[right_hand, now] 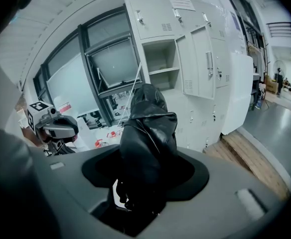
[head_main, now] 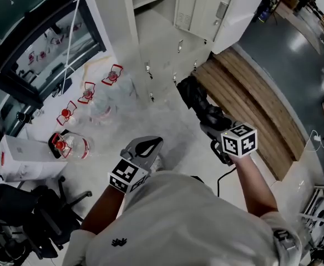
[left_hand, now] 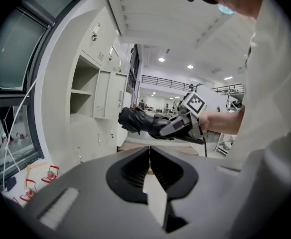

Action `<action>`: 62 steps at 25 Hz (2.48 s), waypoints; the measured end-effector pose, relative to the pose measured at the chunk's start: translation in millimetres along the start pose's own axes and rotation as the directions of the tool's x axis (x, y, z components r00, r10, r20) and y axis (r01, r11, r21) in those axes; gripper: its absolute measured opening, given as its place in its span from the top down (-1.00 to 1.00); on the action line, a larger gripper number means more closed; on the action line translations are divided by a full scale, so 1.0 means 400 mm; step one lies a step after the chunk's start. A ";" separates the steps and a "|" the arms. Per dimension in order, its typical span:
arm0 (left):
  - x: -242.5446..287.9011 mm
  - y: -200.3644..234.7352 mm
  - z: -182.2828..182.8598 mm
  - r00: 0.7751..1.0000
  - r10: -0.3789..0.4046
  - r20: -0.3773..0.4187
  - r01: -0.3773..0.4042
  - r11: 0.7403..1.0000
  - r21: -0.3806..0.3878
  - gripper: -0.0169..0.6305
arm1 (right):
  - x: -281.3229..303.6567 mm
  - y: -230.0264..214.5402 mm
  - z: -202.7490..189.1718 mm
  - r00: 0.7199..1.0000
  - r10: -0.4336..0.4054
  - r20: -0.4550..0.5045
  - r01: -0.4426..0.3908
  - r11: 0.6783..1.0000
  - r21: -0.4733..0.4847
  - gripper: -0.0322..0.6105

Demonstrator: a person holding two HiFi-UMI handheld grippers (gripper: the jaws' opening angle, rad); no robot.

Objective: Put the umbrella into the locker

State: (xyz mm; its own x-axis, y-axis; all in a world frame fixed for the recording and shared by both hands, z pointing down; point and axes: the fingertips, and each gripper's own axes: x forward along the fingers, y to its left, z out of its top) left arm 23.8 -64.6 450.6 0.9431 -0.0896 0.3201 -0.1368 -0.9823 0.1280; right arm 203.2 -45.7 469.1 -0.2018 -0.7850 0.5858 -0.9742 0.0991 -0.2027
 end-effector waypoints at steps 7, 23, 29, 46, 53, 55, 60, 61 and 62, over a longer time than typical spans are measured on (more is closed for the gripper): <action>-0.003 0.196 0.033 1.000 0.016 0.001 -0.016 1.000 0.004 0.77 | 0.181 -0.074 0.153 1.000 -0.023 0.011 0.023 1.000 0.021 0.14; 0.141 0.516 0.186 0.968 0.246 0.052 -0.242 0.968 -0.070 0.77 | 0.602 -0.299 0.566 0.998 0.052 -0.036 -0.056 0.993 -0.107 0.14; 0.209 0.619 0.222 0.937 0.344 0.050 -0.338 0.936 -0.101 0.77 | 0.773 -0.376 0.679 0.994 0.082 -0.068 -0.093 0.982 -0.164 0.14; 0.204 0.767 0.226 0.805 0.593 0.026 -0.579 0.794 -0.186 0.77 | 1.169 -0.394 0.864 0.987 0.092 -0.132 -0.130 0.940 -0.314 0.14; 0.199 0.792 0.215 0.787 0.617 0.011 -0.601 0.770 -0.212 0.77 | 1.252 -0.386 0.885 0.986 0.069 -0.149 -0.118 0.928 -0.353 0.14; 0.194 0.797 0.210 0.784 0.621 0.006 -0.606 0.766 -0.215 0.77 | 1.268 -0.385 0.890 0.987 0.065 -0.147 -0.115 0.923 -0.367 0.14; 0.177 0.798 0.201 0.776 0.631 0.004 -0.616 0.758 -0.215 0.77 | 1.301 -0.387 0.886 0.987 0.050 -0.156 -0.107 0.917 -0.383 0.13; 0.172 0.796 0.197 0.774 0.634 0.001 -0.618 0.755 -0.219 0.77 | 1.305 -0.388 0.883 0.986 0.047 -0.160 -0.106 0.917 -0.386 0.13; 0.166 0.793 0.192 0.772 0.636 -0.003 -0.621 0.752 -0.223 0.77 | 1.306 -0.388 0.881 0.986 0.045 -0.163 -0.106 0.915 -0.389 0.12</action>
State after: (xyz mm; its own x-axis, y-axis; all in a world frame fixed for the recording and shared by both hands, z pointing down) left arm 66.3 -394.7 440.4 0.6397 -0.6934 0.3316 -0.7557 -0.6462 0.1067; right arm 284.5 -686.8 530.2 -0.2594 -0.6691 0.6964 -0.9094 0.4120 0.0571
